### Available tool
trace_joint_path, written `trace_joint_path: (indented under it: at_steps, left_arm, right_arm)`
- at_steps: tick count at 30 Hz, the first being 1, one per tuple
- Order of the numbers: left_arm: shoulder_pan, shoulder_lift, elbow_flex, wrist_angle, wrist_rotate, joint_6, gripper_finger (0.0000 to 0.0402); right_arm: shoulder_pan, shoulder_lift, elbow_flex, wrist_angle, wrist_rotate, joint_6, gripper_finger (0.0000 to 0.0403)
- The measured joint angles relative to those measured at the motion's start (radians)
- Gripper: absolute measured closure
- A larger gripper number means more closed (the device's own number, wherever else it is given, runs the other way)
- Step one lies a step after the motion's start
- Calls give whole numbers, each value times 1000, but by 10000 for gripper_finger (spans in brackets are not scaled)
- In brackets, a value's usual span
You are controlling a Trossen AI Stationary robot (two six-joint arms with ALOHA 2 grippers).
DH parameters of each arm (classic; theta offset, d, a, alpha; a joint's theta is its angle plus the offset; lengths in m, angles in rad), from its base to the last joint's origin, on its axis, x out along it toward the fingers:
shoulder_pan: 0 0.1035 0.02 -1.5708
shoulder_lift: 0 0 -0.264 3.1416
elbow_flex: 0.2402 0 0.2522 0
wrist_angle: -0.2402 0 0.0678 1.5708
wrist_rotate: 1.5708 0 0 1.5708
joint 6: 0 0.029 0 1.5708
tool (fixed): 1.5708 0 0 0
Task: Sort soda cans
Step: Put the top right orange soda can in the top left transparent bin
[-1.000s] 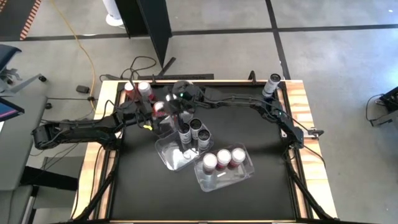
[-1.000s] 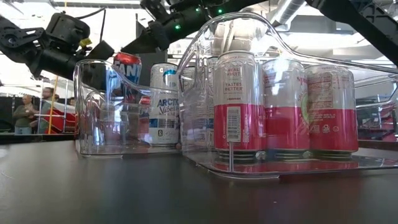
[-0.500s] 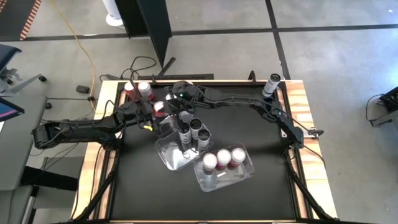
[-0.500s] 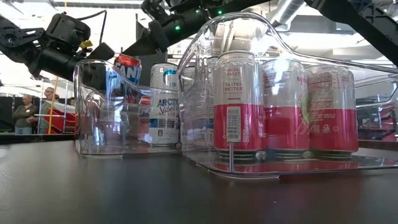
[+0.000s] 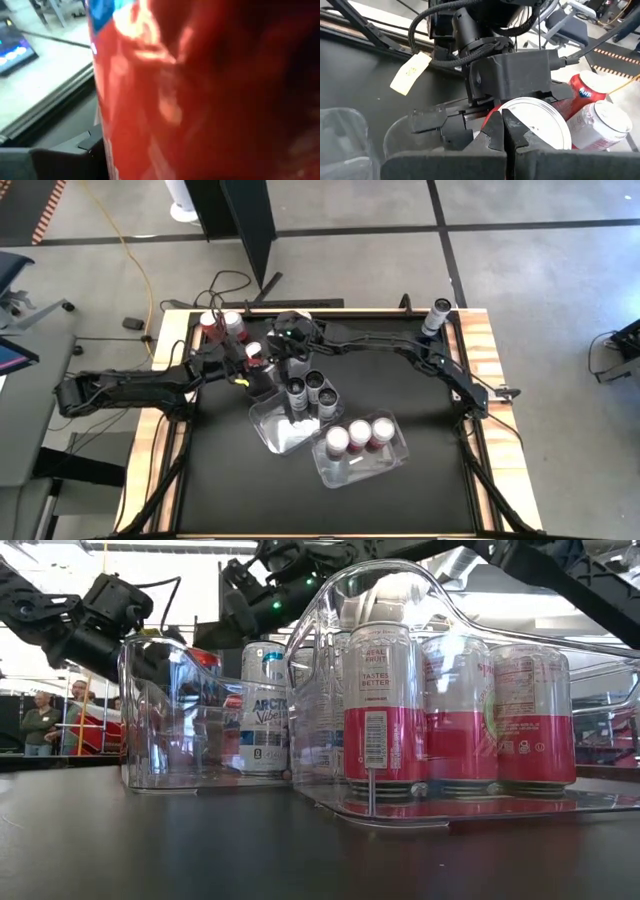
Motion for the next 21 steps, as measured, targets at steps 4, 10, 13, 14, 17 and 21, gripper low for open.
trace_joint_path:
  at_steps: [4,10,13,14,17,21]
  left_arm:
    - [10,48,0,25,4,-11,98]
    - [11,114,2,80,7,-20,98]
    - [11,139,3,106,6,-25,98]
    - [11,145,4,114,6,-27,98]
    - [11,161,5,135,5,-33,98]
    - [11,161,5,135,6,-41,98]
  right_arm:
    - [-6,10,0,1,1,36,403]
    - [-8,10,0,0,0,83,403]
    - [-16,10,0,-3,-1,110,403]
    - [-19,10,0,-7,-3,113,403]
    - [-19,10,0,-10,-3,119,403]
    - [-20,10,0,-10,-3,146,403]
